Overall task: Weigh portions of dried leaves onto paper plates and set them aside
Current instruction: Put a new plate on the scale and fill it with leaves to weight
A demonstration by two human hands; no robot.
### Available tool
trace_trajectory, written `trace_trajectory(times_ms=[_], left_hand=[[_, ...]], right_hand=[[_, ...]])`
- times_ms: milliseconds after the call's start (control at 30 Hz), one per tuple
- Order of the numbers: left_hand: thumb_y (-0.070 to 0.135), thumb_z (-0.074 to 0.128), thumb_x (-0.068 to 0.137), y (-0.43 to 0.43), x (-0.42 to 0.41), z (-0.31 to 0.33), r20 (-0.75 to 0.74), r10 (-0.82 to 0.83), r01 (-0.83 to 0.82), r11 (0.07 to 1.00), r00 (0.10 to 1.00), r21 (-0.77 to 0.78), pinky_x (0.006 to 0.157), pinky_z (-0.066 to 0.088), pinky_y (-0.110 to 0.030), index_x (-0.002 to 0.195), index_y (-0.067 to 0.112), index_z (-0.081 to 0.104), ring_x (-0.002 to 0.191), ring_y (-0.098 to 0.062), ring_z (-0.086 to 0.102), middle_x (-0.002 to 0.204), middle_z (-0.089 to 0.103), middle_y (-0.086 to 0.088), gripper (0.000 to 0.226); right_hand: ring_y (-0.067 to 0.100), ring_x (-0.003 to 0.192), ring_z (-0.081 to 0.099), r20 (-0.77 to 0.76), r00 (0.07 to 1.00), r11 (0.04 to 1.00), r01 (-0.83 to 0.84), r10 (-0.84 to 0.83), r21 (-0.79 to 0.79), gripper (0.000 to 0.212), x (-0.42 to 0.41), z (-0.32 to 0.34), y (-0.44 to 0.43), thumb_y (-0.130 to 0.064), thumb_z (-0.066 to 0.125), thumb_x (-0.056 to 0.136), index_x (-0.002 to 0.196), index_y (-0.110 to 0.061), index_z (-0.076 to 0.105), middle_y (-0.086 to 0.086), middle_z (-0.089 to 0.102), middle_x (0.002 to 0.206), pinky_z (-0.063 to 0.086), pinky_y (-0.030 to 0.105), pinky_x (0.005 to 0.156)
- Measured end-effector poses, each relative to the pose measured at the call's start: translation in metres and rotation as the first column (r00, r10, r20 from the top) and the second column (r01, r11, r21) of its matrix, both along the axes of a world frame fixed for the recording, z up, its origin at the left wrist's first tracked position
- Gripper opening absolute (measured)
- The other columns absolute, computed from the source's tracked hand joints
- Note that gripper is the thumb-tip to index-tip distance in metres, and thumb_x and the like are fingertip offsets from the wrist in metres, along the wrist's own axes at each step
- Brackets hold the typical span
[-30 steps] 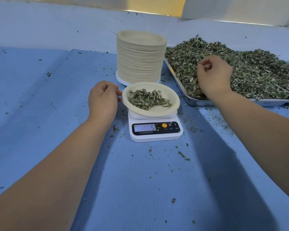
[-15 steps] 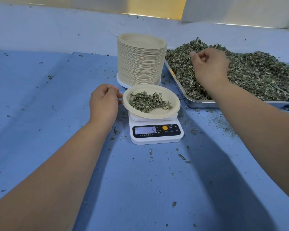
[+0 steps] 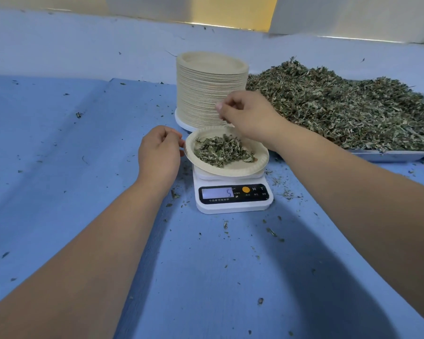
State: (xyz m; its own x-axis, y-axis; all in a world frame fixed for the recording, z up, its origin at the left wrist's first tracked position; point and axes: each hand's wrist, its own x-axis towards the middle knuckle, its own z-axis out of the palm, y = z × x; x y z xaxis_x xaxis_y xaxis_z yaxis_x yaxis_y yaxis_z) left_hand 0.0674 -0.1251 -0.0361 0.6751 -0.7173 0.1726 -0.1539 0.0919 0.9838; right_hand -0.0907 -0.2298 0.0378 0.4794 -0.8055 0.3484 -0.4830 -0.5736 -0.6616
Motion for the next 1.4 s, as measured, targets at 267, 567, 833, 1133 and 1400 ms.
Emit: trace_trajectory(times_ms=[267, 567, 833, 1133, 1400], left_hand=[[0.012, 0.047, 0.088, -0.002, 0.000, -0.001, -0.002, 0.000, 0.000, 1.000, 1.000, -0.009, 0.063, 0.050, -0.025, 0.081, 0.017, 0.066, 0.059, 0.002, 0.061, 0.080, 0.071, 0.006, 0.021], [0.012, 0.047, 0.089, 0.000, 0.000, 0.000, -0.002, 0.015, -0.015, 1.000, 1.000, 0.003, 0.067, 0.054, -0.029, 0.082, 0.018, 0.065, 0.067, -0.006, 0.063, 0.086, 0.073, 0.000, 0.021], [0.016, 0.046, 0.084, 0.001, 0.001, 0.000, -0.028, 0.001, -0.001, 1.000, 1.000, -0.003, 0.067, 0.054, -0.031, 0.079, 0.019, 0.065, 0.065, -0.008, 0.064, 0.081, 0.073, 0.001, 0.019], [0.015, 0.045, 0.084, 0.000, 0.001, 0.000, -0.053, 0.003, -0.003, 1.000, 0.999, -0.001, 0.069, 0.055, -0.033, 0.078, 0.021, 0.064, 0.057, -0.001, 0.063, 0.070, 0.071, 0.011, 0.021], [0.018, 0.047, 0.084, 0.001, 0.001, 0.000, -0.044, 0.005, -0.005, 1.000, 0.999, 0.006, 0.071, 0.057, -0.035, 0.078, 0.022, 0.065, 0.066, -0.007, 0.065, 0.076, 0.073, 0.007, 0.019]], right_hand=[[0.016, 0.082, 0.069, 0.122, 0.988, 0.995, 0.095, -0.099, 0.040, 0.018, -0.036, 0.000, -0.020, -0.029, 0.062, 0.097, 0.088, -0.023, 0.076, -0.005, 0.075, 0.086, 0.057, 0.034, 0.079], [0.027, 0.071, 0.058, -0.480, 0.807, 0.938, 0.310, -0.345, -0.152, 0.036, -0.099, -0.044, -0.042, -0.051, 0.038, 0.104, 0.101, -0.017, 0.049, 0.006, 0.059, 0.080, 0.043, 0.035, 0.057], [0.033, 0.063, 0.053, -0.428, 0.823, 0.927, 0.317, -0.374, -0.199, 0.044, -0.097, -0.033, -0.043, -0.040, 0.048, 0.103, 0.094, -0.002, 0.068, 0.023, 0.067, 0.081, 0.039, 0.032, 0.055], [0.031, 0.085, 0.057, -0.295, 0.818, 0.855, 0.396, -0.494, -0.333, 0.036, -0.095, -0.026, -0.046, -0.043, 0.042, 0.105, 0.098, -0.017, 0.065, 0.004, 0.065, 0.083, 0.036, 0.043, 0.091], [0.030, 0.091, 0.060, -0.243, 0.903, 0.925, 0.299, -0.354, -0.235, 0.024, -0.092, -0.021, -0.043, -0.037, 0.042, 0.106, 0.106, -0.024, 0.062, 0.002, 0.067, 0.089, 0.050, 0.045, 0.088]])
